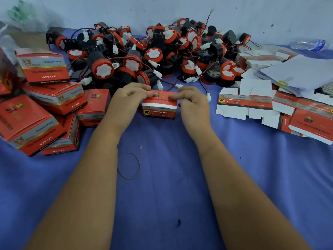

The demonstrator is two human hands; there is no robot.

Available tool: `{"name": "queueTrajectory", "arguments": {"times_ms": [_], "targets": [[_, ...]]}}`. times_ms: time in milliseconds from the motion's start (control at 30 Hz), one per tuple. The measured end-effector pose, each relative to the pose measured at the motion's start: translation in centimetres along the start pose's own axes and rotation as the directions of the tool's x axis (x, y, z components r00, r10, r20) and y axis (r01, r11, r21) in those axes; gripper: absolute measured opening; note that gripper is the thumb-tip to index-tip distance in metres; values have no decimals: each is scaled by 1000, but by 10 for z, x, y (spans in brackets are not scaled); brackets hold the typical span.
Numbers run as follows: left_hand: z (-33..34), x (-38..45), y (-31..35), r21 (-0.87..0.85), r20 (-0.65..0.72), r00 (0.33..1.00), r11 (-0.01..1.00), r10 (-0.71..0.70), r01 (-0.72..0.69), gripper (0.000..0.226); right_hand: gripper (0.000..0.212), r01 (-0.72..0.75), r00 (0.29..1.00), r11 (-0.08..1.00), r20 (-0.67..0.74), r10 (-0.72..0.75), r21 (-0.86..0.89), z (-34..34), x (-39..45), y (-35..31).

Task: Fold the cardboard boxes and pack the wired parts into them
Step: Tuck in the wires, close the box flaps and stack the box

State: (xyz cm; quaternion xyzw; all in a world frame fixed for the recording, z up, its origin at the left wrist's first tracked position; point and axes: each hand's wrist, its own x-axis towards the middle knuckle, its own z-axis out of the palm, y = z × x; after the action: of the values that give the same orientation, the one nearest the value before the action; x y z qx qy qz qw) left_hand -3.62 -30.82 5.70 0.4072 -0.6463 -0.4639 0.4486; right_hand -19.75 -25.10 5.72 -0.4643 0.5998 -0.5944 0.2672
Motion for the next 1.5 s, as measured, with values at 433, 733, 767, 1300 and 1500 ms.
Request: {"name": "queueTrajectory", "arguments": {"times_ms": [433,733,767,1300,1500], "targets": [[0,-4,-9,378,138,959,882,246,-280,30,41,287,924,893,346,-163,-346,-12,3,10],[4,-2,-8,283,71,975,932,212,-224,21,33,329,919,891,321,-227,-312,-13,4,12],[5,-2,-7,265,67,976,940,205,-216,20,32,337,916,895,320,-241,-291,-13,4,11],[5,-2,-4,172,62,981,967,182,-190,17,31,308,922,907,325,-210,-286,-15,8,12],[0,0,0,182,78,978,961,194,-206,8,26,321,901,908,381,-205,-270,-20,6,2]]}}
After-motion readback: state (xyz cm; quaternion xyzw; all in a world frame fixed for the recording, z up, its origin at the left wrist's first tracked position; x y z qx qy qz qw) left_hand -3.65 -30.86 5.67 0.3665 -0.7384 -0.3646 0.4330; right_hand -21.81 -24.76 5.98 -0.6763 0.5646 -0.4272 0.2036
